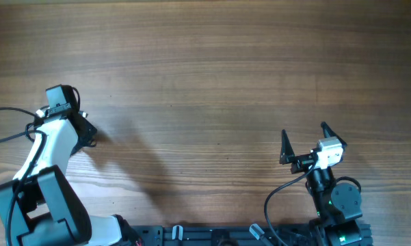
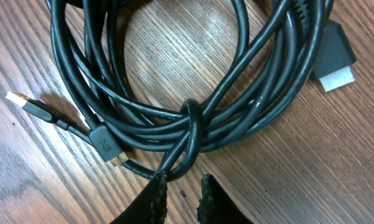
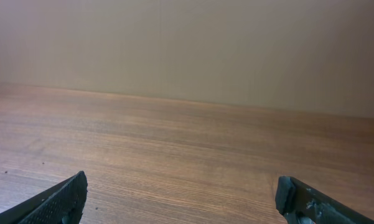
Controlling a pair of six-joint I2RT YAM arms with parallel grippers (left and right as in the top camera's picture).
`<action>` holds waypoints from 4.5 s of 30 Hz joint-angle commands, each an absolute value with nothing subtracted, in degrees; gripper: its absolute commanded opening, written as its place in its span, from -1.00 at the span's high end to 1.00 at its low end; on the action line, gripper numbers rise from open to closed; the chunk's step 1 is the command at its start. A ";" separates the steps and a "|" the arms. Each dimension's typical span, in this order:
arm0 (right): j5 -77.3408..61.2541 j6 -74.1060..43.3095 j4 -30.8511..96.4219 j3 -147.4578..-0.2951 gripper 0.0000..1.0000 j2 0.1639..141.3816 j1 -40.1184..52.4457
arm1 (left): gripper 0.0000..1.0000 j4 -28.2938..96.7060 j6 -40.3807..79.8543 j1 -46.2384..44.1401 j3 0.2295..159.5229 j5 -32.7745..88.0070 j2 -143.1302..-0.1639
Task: Untangle cables
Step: 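Lower the left gripper and pinch the black cable bundle, then lift the cable bundle with the left gripper toward table center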
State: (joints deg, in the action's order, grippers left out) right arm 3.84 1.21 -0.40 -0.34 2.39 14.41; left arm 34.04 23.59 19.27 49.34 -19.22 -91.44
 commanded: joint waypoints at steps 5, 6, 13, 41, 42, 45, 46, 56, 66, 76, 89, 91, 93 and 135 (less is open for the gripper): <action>2.94 1.34 -0.62 -0.30 -0.99 2.42 14.17 | 0.66 30.55 22.68 20.21 48.62 -2.07 -93.89; 2.94 1.37 -0.62 -0.30 -1.00 2.42 14.17 | 0.62 30.24 22.68 20.21 48.62 -1.98 -93.89; 2.94 1.34 -0.60 -0.30 -0.99 2.42 14.17 | 0.50 31.20 22.72 20.21 50.57 -1.98 -92.38; 2.94 1.37 -0.60 -0.32 -0.99 2.42 14.17 | 0.51 23.29 32.25 26.00 46.54 -11.40 -87.35; 2.94 1.34 -0.60 -0.32 -0.99 2.42 14.17 | 0.51 23.03 32.25 26.00 46.22 -11.40 -87.48; 2.94 1.37 -0.62 -0.32 -1.00 2.42 14.17 | 0.51 22.24 32.25 26.00 45.71 -11.35 -88.31; 2.94 1.34 -0.62 -0.30 -1.00 2.42 14.17 | 0.53 22.20 32.25 26.00 45.69 -11.07 -88.71; 2.94 1.37 -0.62 -0.30 -0.99 2.42 14.17 | 0.91 21.34 32.21 26.00 45.69 -9.89 -91.31; 2.94 1.34 -0.60 -0.30 -0.99 2.42 14.17 | 0.54 21.80 32.21 26.00 45.17 -9.93 -91.33; 2.92 1.34 -0.60 -0.30 -1.00 2.42 14.17 | 0.92 21.63 32.23 26.00 46.13 2.04 -84.97; 2.94 1.37 -0.60 -0.32 -1.00 2.42 14.17 | 0.92 28.99 45.65 26.00 46.11 31.92 -71.02; 2.94 1.34 -0.60 -0.30 -0.99 2.42 14.17 | 0.92 32.69 45.34 26.00 46.09 31.94 -71.05; 2.94 1.34 -0.60 -0.32 -1.00 2.42 14.17 | 0.92 35.99 45.23 26.00 46.09 31.99 -71.05; -9.19 -4.21 -11.73 -0.47 -0.99 2.42 14.17 | 0.92 34.48 48.69 21.85 46.09 62.65 -71.02</action>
State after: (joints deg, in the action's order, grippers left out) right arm -0.40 -0.75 -8.49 -0.34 2.42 14.41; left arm 34.81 47.77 22.06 45.91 55.55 -71.61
